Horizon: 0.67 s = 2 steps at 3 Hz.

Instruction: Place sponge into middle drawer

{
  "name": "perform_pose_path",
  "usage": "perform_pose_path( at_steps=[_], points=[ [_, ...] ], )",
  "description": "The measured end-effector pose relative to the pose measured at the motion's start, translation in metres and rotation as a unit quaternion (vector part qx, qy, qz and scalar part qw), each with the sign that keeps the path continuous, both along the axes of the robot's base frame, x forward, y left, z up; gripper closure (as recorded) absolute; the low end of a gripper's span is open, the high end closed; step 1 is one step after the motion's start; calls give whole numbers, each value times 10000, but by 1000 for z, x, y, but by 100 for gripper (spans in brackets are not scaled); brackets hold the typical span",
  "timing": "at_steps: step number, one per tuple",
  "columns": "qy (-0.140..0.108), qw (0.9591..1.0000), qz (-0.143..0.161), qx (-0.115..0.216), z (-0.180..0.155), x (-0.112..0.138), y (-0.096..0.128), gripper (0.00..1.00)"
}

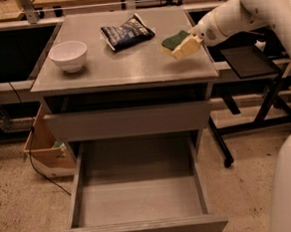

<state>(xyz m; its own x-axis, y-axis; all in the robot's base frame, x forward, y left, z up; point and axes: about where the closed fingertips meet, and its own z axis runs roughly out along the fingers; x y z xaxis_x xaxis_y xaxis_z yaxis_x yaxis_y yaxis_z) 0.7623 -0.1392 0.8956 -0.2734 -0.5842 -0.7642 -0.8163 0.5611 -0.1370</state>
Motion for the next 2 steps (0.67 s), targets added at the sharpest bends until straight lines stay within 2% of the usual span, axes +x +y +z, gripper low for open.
perform_pose_path(
  at_steps=[1, 2],
  points=[
    [184, 9992, 344, -46, 8, -58, 0, 100],
    [410, 9953, 803, -359, 3, -117, 9, 100]
  ],
)
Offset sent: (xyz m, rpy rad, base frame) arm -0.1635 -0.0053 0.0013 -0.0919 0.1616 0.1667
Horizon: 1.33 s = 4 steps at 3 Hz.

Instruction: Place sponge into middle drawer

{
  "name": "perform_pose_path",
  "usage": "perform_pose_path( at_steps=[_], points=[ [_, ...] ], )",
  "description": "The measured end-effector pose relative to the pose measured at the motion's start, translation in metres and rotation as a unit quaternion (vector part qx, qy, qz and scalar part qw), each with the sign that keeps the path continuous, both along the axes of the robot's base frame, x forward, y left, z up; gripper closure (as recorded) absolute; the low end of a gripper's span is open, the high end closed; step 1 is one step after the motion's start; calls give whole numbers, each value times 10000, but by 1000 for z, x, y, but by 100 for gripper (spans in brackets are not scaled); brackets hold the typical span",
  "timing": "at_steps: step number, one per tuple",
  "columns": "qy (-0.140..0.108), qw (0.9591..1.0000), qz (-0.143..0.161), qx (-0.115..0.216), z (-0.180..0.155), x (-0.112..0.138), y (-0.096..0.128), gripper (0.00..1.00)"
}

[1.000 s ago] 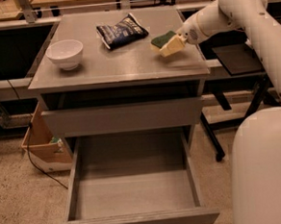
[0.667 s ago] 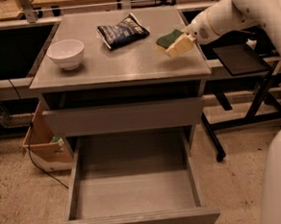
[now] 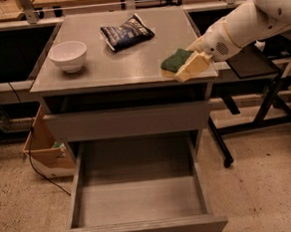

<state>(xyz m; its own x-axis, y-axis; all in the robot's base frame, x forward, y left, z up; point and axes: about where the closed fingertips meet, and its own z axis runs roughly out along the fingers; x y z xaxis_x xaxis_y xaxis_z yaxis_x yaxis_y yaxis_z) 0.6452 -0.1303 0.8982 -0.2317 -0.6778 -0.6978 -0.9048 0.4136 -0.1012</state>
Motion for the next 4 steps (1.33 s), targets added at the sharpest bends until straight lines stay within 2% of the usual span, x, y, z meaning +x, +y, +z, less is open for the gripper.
perform_pose_path(
  at_steps=[3, 4],
  points=[
    [108, 9999, 87, 7, -8, -1, 6, 100],
    [281, 9994, 210, -77, -28, -29, 9, 100]
  ],
)
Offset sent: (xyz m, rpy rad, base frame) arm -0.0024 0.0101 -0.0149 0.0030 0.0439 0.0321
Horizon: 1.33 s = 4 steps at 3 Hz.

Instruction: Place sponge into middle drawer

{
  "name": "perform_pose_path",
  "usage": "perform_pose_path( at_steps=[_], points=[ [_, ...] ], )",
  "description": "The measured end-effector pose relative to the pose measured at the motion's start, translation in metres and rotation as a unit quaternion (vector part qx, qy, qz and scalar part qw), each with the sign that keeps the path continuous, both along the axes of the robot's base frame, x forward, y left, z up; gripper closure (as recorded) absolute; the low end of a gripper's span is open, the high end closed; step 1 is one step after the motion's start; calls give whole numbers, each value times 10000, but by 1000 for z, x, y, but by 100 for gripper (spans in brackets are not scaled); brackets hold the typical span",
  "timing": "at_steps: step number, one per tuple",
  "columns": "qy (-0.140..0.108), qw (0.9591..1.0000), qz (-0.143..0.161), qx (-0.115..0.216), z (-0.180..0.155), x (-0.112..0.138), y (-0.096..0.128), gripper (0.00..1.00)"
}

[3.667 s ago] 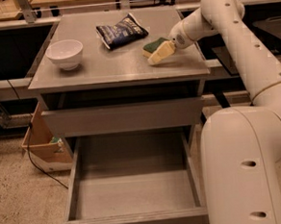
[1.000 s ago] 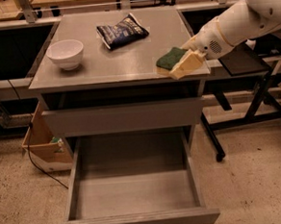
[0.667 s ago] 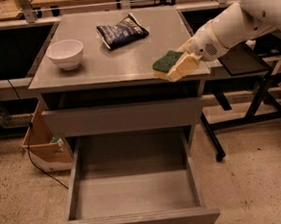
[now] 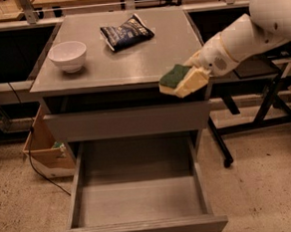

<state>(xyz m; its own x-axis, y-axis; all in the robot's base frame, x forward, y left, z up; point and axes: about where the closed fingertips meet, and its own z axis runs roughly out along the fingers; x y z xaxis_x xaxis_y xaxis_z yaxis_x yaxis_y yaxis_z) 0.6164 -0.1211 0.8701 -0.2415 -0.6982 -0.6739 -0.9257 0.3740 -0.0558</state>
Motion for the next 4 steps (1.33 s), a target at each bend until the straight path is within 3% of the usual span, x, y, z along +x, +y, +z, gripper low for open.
perform_pose_path(
  at_steps=[2, 3, 4],
  points=[
    [476, 9980, 260, -311, -68, -107, -3, 100],
    [672, 9966, 305, -358, -86, -121, -3, 100],
    [672, 9966, 305, -358, -86, -121, -2, 100]
  ],
)
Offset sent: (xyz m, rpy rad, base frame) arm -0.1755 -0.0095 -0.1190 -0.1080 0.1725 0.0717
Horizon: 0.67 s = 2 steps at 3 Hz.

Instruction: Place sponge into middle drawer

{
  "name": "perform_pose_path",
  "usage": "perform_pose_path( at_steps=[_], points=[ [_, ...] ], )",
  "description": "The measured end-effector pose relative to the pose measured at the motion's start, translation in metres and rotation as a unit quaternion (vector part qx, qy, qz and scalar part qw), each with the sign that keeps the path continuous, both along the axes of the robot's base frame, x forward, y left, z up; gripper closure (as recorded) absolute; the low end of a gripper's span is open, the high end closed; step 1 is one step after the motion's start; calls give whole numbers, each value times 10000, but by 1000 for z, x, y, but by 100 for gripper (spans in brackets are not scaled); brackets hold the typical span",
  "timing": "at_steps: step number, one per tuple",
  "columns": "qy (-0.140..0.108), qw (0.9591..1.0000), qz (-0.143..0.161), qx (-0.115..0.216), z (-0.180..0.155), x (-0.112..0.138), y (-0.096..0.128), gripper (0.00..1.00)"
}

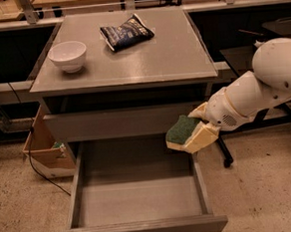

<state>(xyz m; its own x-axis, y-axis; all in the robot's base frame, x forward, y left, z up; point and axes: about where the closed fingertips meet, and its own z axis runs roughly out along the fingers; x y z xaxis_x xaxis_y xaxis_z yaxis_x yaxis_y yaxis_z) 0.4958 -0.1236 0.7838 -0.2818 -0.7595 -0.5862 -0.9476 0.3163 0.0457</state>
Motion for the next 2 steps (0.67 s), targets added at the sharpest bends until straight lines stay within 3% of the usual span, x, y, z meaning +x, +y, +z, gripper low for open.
perform_pose_path(
  at_steps=[2],
  points=[
    [-34, 9998, 183, -99, -52, -1, 19, 100]
  ],
)
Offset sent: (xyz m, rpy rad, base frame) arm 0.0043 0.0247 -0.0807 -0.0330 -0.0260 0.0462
